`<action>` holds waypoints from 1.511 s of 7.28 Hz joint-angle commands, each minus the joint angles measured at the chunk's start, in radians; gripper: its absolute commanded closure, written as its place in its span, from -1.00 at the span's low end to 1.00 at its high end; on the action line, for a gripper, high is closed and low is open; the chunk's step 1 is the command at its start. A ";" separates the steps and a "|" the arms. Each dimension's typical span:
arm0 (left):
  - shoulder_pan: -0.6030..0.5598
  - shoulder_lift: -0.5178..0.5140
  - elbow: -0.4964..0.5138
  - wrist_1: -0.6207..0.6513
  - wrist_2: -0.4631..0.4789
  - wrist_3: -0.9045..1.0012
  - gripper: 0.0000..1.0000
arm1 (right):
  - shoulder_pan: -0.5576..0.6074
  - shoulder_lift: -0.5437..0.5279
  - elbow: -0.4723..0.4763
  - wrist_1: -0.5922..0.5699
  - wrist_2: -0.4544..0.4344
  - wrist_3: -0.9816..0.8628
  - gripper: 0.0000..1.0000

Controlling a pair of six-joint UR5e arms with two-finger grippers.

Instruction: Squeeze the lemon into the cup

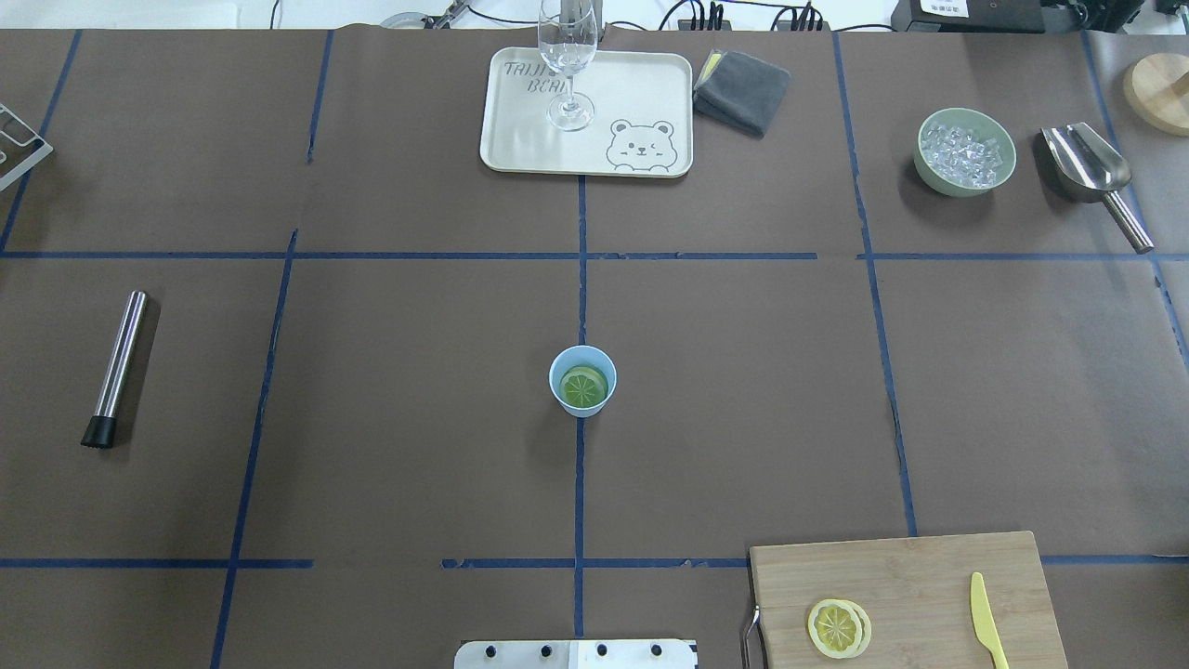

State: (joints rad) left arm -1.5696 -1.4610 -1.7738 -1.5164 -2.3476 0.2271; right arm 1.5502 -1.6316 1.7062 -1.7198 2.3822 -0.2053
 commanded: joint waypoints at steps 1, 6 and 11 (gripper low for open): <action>0.000 0.001 0.008 -0.001 0.005 -0.003 -1.00 | -0.001 -0.001 -0.002 -0.001 0.003 0.001 -1.00; 0.000 0.002 0.040 0.018 0.002 -0.092 -1.00 | -0.001 -0.005 -0.005 -0.004 0.002 0.035 -1.00; 0.000 0.001 0.048 0.018 0.001 -0.095 -1.00 | -0.001 -0.008 -0.014 -0.006 0.003 0.046 -1.00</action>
State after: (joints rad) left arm -1.5694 -1.4602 -1.7271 -1.4987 -2.3462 0.1320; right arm 1.5498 -1.6390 1.6953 -1.7245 2.3848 -0.1670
